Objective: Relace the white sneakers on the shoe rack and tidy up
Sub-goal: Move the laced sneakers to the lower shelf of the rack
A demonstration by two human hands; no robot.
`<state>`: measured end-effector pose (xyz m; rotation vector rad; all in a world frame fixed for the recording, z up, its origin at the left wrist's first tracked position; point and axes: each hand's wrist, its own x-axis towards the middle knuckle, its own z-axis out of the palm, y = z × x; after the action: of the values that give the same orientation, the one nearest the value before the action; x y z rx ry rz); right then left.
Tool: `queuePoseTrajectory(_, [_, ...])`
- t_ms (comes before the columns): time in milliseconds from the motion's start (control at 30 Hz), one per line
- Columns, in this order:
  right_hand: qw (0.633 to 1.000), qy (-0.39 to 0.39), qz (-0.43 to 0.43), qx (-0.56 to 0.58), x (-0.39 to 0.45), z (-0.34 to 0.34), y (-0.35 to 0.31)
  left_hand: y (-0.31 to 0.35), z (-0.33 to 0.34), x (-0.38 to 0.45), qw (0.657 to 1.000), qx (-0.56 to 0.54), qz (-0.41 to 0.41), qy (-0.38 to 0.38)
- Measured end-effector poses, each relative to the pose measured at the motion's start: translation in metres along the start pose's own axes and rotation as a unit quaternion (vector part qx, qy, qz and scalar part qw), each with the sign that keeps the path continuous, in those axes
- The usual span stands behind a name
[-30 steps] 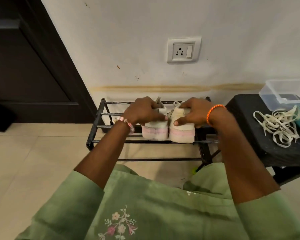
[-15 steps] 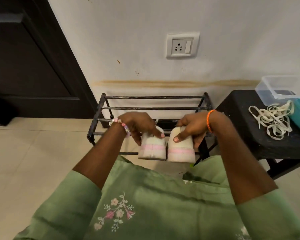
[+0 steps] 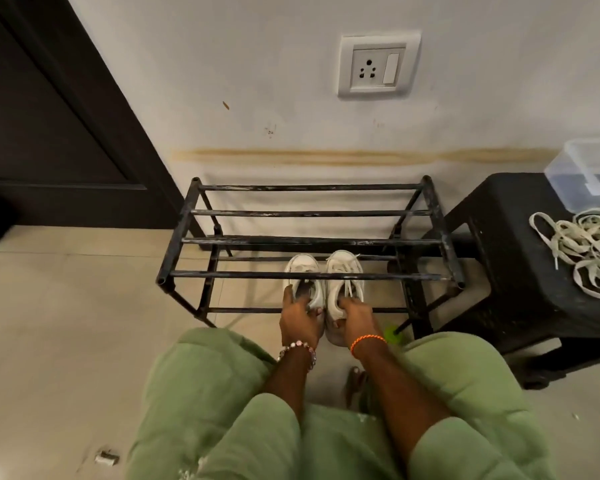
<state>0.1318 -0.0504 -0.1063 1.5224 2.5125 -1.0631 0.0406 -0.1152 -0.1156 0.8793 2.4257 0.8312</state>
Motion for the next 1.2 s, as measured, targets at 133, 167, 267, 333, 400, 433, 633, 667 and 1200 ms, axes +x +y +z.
queuePoseTrajectory(133, [0.999, 0.027, -0.004, 0.026, 0.031, 0.022, 0.01, -0.017, 0.032, 0.025, 0.997, -0.04, 0.022, 0.057])
queuePoseTrajectory(167, [0.999, 0.036, -0.005, 0.029, 0.039, 0.027, 0.013, -0.023, 0.039, 0.032, 0.997, -0.043, 0.025, 0.064])
queuePoseTrajectory(267, [0.998, 0.049, -0.005, 0.033, 0.062, 0.041, 0.021, -0.038, 0.059, 0.055, 0.994, -0.042, 0.043, 0.093])
queuePoseTrajectory(333, [0.998, 0.054, 0.003, 0.041, 0.076, 0.05, 0.029, -0.045, 0.071, 0.069, 0.991, -0.044, 0.061, 0.107])
queuePoseTrajectory(400, [0.997, 0.057, 0.017, 0.04, 0.085, 0.06, 0.036, -0.054, 0.08, 0.076, 0.991, -0.049, 0.07, 0.107])
queuePoseTrajectory(433, [0.997, 0.066, 0.018, 0.041, 0.087, 0.064, 0.039, -0.057, 0.083, 0.077, 0.991, -0.051, 0.075, 0.102])
queuePoseTrajectory(633, [0.997, 0.069, 0.024, -0.037, 0.085, 0.07, 0.038, -0.067, 0.089, 0.075, 0.995, -0.031, 0.051, 0.074])
queuePoseTrajectory(667, [0.996, 0.078, 0.018, -0.044, 0.084, 0.069, 0.037, -0.066, 0.087, 0.074, 0.996, -0.029, 0.048, 0.071])
queuePoseTrajectory(1200, [0.984, 0.162, 0.017, -0.067, 0.07, 0.073, 0.011, -0.041, 0.065, 0.049, 0.994, 0.049, -0.092, 0.031])
